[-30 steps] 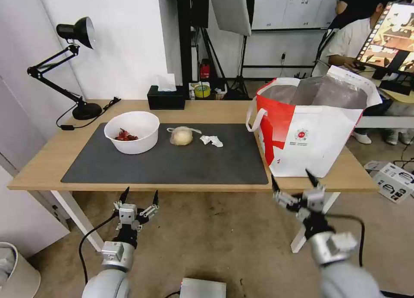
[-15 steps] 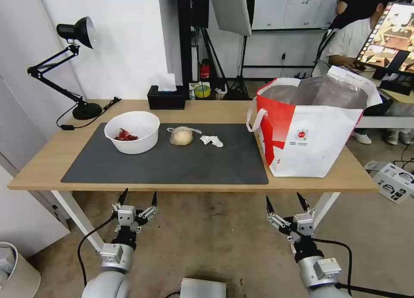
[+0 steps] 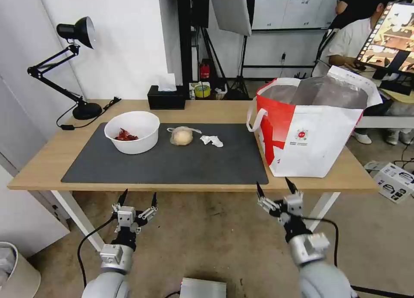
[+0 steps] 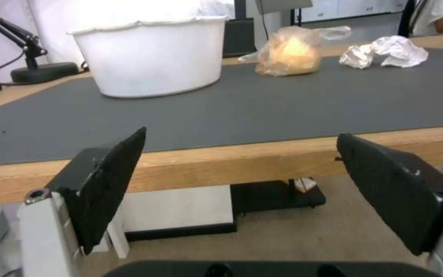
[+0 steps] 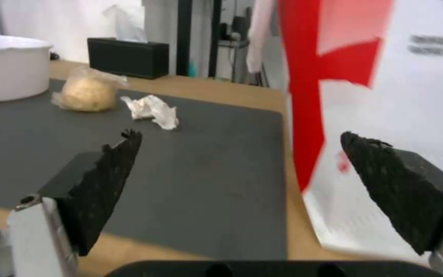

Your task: Pick up the trash from the table and place it into the takeout bag.

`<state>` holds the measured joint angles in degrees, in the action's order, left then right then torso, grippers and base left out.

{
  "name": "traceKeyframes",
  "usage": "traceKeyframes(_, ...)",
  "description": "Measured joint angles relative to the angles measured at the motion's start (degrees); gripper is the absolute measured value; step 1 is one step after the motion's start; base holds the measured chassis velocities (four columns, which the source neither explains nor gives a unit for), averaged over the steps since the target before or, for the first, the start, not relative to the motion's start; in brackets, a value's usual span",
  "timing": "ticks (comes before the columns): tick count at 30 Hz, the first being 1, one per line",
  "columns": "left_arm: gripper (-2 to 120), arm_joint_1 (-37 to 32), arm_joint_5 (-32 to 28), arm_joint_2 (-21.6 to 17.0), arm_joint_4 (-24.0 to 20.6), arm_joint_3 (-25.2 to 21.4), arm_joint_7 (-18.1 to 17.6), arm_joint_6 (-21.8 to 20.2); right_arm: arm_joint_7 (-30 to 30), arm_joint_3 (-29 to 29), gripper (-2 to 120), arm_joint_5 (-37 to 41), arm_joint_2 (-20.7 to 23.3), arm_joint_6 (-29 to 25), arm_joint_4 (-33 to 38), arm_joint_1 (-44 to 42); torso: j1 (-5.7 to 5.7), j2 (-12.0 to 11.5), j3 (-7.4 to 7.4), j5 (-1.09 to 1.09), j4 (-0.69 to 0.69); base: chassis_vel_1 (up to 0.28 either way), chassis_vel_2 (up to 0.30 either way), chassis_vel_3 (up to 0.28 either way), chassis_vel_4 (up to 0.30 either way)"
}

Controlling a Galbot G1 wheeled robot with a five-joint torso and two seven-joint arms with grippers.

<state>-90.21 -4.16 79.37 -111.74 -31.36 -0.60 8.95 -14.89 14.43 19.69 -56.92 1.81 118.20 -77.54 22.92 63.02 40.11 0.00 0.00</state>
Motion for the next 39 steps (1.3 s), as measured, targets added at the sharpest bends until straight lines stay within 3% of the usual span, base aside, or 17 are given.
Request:
traceKeyframes(4,100,-0.1,0.1,0.1,0.0,-0.2,0.0,0.0,-0.3,-3.1,99,3.0,1.9,4.1,-1.7,6.3,0.00,0.0,0.00,0.00,-0.01,0.000,0.000,0.000,0.000)
traceKeyframes(8,100,-0.4,0.1,0.2,-0.1,-0.8,0.0,0.0,-1.7,-9.7,100,10.9,3.5,10.5,-6.4,19.4,0.00,0.0,0.01,0.00,0.01,0.000,0.000,0.000,0.000)
traceKeyframes(13,100,-0.5,0.1,0.2,-0.2,-1.1,0.0,0.0,-3.2,-16.7,100,17.6,3.3,13.3,-11.6,29.3,0.00,0.0,0.01,0.00,0.01,0.000,0.000,0.000,0.000)
traceKeyframes(15,100,-0.5,0.1,0.3,-0.2,-1.2,0.0,0.0,-4.0,-21.2,100,20.0,2.1,14.1,-15.7,35.5,0.01,0.0,0.01,-0.01,0.00,0.000,0.000,0.000,0.000)
traceKeyframes(23,100,-0.7,0.1,0.6,-0.4,-1.7,0.0,0.0,-5.6,-29.9,100,22.4,-3.9,14.3,-28.3,48.8,0.00,0.0,0.01,-0.01,0.00,0.000,0.000,0.000,0.000)
traceKeyframes(39,100,-0.7,-0.1,0.6,-0.5,-2.5,-0.1,0.2,-5.4,-37.6,97,24.9,-13.2,13.9,-46.7,58.7,0.01,0.0,0.00,-0.01,0.00,0.000,0.000,0.000,0.000)
